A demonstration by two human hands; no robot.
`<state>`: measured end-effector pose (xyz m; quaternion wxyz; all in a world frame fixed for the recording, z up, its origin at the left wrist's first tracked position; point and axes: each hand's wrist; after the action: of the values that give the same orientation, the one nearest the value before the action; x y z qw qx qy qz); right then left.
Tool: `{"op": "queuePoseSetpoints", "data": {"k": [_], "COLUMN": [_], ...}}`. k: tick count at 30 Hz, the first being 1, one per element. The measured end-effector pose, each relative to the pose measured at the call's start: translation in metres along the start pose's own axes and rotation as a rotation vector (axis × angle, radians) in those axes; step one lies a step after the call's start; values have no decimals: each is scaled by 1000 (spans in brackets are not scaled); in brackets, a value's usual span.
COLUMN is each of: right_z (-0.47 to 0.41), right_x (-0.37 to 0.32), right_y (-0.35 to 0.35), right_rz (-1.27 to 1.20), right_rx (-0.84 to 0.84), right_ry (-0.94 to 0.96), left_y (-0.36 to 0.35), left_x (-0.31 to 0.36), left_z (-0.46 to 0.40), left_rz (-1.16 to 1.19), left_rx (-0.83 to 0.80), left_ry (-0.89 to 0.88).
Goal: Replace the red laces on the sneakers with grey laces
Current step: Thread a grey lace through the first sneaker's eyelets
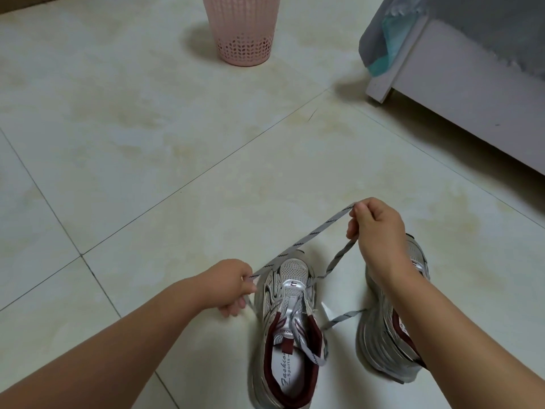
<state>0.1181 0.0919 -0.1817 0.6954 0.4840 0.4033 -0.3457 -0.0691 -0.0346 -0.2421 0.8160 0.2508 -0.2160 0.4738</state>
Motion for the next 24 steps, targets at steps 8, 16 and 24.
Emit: {"op": "queuePoseSetpoints", "data": {"k": [8,16,24], "right_z": [43,73,66], "right_x": [25,66,64], "right_y": [-27,-54,-60], "right_rz": [634,838,637], "right_rx": [38,-517,-505], "right_ry": [245,162,16], "left_y": [-9,-21,-25], "left_x": [6,4,8], "left_z": [-9,-21,-24], "left_rz": [606,254,-69], "left_rx": [121,285,221], "left_ry": [-107,-136,-201]}}
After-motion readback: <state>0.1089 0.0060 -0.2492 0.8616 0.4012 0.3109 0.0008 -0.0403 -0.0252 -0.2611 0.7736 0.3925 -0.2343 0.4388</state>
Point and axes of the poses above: each hand's wrist, its own z-axis away from the middle knuckle, its own y-axis out of the back of the hand, x = y × z, and after that the axes turned 8 degrees about -x, right-handed
